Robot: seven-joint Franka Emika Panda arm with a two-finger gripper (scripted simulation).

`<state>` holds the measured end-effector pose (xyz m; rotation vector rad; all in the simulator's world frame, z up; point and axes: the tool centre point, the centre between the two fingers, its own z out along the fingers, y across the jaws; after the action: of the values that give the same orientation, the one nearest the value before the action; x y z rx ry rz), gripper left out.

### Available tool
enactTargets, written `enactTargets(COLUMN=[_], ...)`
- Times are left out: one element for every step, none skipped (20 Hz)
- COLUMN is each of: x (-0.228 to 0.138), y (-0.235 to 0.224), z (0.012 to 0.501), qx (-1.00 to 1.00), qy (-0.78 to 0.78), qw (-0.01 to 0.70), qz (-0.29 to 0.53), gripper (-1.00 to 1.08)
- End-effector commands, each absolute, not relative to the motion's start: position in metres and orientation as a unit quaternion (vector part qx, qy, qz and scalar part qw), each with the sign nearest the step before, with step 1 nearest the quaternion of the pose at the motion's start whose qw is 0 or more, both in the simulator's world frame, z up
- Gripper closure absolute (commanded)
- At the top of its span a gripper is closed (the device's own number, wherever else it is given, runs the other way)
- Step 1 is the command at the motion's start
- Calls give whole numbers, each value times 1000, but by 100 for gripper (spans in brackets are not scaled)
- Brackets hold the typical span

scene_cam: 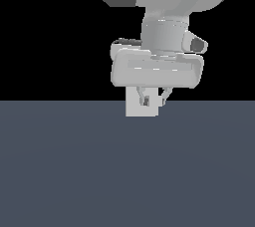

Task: Plug the charger into the wall socket.

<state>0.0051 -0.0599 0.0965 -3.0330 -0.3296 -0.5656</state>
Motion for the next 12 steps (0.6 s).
enactTargets(x=[8,9,10,10,11,11,11,11,11,10,11,11], y=[-62,-63,-63,-64,-64,-64,-64,-64,-64,-64,-64,-64], z=[99,99,100,100,100,100,100,100,100,100,100,100], qx=[-977,-977,-976,-976,-976,-976,-976,-976,-976,-976,-976,-976], qy=[-112,-114,-115,-116,-117,-117,-117,-117,-117,-116,-116,-116], qw=[21,21,21,22,22,22,22,22,22,22,22,22], qz=[-182,-181,-181,-181,-181,-181,-181,-181,-181,-181,-181,-181], gripper=[108,108,108,108,108,108,108,108,108,108,108,108])
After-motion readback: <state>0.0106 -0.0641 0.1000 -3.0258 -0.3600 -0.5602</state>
